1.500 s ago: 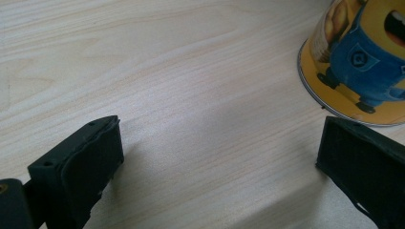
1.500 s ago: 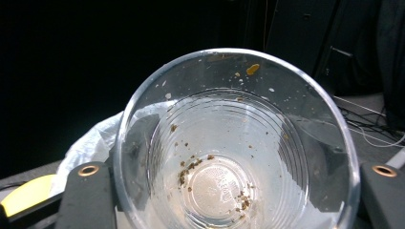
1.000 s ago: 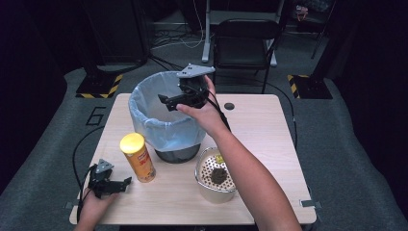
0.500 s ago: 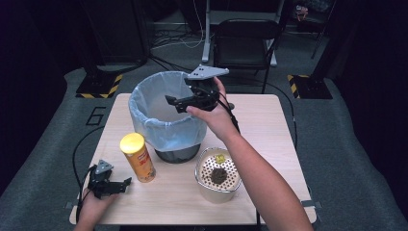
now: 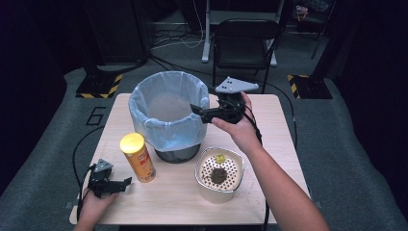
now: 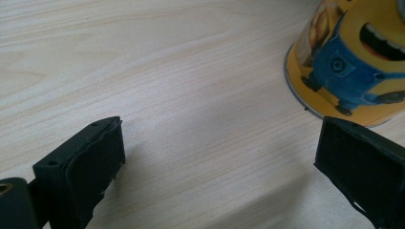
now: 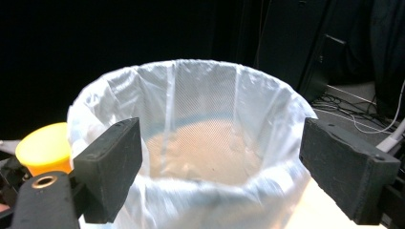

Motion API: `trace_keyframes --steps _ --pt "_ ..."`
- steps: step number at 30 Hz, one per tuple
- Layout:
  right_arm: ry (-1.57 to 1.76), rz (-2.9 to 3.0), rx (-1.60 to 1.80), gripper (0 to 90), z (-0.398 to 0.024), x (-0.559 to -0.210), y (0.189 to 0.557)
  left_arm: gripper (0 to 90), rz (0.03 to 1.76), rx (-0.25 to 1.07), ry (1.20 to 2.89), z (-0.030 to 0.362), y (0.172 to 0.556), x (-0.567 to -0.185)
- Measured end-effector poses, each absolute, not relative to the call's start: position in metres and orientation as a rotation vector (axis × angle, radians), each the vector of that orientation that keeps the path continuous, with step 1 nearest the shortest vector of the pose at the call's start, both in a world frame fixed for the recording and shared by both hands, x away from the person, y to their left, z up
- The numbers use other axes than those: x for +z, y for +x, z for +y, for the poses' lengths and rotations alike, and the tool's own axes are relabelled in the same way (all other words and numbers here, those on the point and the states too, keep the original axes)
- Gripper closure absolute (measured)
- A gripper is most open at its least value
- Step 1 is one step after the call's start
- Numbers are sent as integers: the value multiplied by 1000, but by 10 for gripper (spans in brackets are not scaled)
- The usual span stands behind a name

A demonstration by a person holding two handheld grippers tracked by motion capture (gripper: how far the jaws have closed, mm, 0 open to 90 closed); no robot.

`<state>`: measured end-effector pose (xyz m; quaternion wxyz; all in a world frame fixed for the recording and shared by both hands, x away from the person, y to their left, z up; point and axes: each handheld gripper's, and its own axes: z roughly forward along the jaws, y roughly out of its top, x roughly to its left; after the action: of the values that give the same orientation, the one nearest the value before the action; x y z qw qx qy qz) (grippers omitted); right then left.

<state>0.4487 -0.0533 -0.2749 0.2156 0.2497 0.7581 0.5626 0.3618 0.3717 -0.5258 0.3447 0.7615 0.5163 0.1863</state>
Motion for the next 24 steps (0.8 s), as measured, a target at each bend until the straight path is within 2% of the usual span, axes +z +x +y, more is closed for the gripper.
trace_keyframes --steps 5,10,17,24 --pt "706 2079 1578 149 -72 -282 445 27 1317 496 1949 372 359 -520" --pt "702 2052 1584 203 -85 -287 440 38 1332 453 1918 373 356 -513" --pt "685 2023 1556 275 -101 -295 429 48 1293 462 1875 376 349 -498" --pt "744 2029 1552 275 -121 -310 422 67 1249 427 1856 376 344 -486"
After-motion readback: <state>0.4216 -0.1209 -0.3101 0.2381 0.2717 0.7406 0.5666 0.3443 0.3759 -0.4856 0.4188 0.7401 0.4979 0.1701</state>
